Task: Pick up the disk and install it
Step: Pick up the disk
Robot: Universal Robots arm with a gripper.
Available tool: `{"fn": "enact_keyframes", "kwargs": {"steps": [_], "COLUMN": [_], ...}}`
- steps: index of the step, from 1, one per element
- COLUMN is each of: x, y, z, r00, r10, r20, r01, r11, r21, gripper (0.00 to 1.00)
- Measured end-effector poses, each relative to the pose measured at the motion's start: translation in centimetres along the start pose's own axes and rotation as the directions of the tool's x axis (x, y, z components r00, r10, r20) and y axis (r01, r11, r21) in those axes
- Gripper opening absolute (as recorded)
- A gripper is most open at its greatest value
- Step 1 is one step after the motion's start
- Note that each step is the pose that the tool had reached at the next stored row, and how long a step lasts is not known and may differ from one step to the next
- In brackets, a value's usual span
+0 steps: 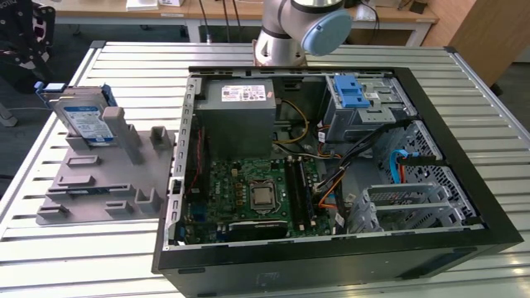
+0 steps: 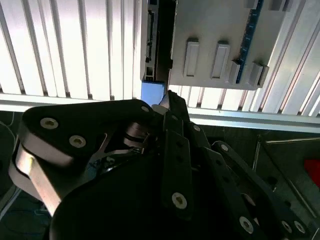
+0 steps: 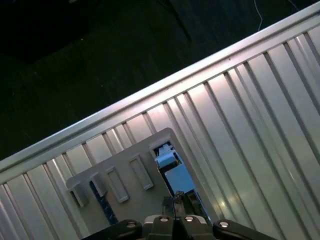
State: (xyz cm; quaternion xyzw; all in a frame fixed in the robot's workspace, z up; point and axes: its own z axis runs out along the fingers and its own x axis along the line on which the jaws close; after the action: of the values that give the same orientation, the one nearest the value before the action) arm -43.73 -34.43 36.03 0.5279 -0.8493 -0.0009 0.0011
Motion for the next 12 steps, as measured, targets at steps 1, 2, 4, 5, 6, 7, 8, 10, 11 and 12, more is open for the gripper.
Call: {"fn": "enact_keyframes", "kwargs": {"steps": [1,2,4,5,6,7,8,10,11,12], "x": [0.0,0.0,0.0,0.0,0.0,0.0,0.0,0.0,0.0,0.0], "y": [0.0,0.0,0.0,0.0,0.0,0.0,0.0,0.0,0.0,0.0], "z": [0.02,0.03,0.03,0.03,0.04,0.04,0.04,0.03,0.04,0.04], "r00": [0.9996,0.9991,0.9988,0.9988,0.9988,0.9988,0.9988,0.9988,0.9988,0.9988], "r10": [-0.028,-0.042,-0.049,-0.049,-0.049,-0.049,-0.049,-0.049,-0.049,-0.049], "r20": [-0.0001,-0.0002,-0.0002,-0.0003,-0.0003,-0.0003,-0.0003,-0.0003,-0.0003,-0.0003], "r01": [0.028,0.042,0.049,0.049,0.049,0.049,0.049,0.049,0.049,0.049], "r11": [0.9996,0.9991,0.9988,0.9988,0.9988,0.9988,0.9988,0.9988,0.9988,0.9988], "r21": [0.0,0.0,0.0,-0.0002,-0.0003,-0.0003,-0.0003,-0.0003,-0.0003,-0.0003], "gripper": [0.11,0.11,0.11,0.11,0.11,0.11,0.11,0.11,0.11,0.11]}}
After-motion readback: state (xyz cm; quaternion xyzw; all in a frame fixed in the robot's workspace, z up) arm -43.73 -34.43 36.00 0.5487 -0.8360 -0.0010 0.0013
